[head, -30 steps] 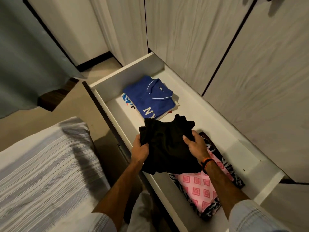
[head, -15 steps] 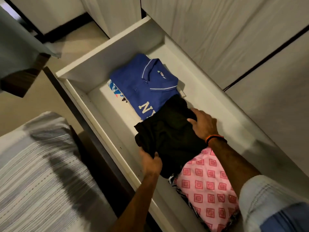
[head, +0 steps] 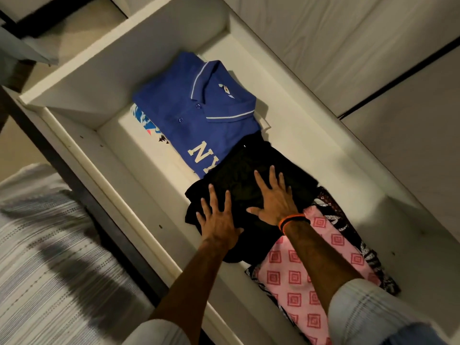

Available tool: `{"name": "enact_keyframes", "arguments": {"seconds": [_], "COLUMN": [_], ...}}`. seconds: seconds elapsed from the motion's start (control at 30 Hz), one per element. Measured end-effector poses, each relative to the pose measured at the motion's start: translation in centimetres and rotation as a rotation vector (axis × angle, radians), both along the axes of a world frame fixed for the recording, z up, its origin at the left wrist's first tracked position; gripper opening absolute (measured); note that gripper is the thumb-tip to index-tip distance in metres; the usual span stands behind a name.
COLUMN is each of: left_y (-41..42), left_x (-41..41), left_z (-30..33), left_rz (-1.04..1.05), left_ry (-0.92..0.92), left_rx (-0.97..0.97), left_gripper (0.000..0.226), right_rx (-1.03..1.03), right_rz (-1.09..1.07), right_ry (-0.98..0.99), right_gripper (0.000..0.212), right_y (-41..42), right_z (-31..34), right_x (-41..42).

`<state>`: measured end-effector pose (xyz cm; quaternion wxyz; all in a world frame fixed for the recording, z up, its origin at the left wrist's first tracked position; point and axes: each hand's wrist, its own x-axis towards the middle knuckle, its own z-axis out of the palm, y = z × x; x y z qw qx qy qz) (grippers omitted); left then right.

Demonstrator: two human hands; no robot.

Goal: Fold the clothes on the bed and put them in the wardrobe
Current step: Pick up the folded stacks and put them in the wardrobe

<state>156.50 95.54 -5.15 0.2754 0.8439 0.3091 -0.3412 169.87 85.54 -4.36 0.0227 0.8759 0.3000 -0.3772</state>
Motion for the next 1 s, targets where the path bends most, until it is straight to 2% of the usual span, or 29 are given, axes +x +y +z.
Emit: {"name": "enact_keyframes", "arguments": {"seconds": [0.27,0.53,0.73,1.0], "left_y": [1.0,2.5,3.6,4.6], "left_x": [0.6,0.0,-0.7,-2.2], "left_z": [-0.6,0.6,4.0,8.7], "left_rz": [-0.09,-0.109,-0.139,-0.236], "left_ry": [0.086,0.056,0.036,-0.005], "left_rx": [-0.052,-0.078,-0.098,-0.06], "left_gripper": [0.115,0.104,0.099,0.094], "right_rx": [-0.041,-0.016,0.079,0.18], "right_rz": [0.034,-0.022,-0.186,-0.388], "right_ry": [-0.06,0.001,0.089,0.081], "right_gripper": [0.118,0.103,0.096,0.09], "right_y": [-0.2,-0.7,-0.7,-1.1], "right_z": [-1.9,1.2,5.4,10.7], "right_x": [-1.1,-1.8,-4.8,-8.9]}}
